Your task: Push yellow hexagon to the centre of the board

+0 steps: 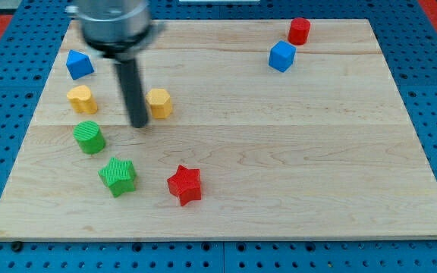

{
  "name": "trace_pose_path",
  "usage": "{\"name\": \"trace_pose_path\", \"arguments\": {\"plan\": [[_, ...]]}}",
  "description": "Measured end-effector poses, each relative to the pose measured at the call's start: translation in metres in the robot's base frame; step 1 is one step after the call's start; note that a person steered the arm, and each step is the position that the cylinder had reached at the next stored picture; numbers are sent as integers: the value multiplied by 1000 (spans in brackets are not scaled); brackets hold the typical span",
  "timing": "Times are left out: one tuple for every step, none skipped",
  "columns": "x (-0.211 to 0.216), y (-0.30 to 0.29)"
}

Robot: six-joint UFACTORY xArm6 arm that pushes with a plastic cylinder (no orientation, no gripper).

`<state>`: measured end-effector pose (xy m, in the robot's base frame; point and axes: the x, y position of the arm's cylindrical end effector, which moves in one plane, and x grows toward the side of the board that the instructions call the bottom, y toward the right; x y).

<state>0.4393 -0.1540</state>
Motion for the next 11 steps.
{"name": "trace_pose_path", "arguments": {"plan": [[-4,11],[-16,88],[-46,122],[-40,105],[-28,37],[-73,37],[-78,63],[-74,104],[-83,110],[-111,168],[-100,216]]}}
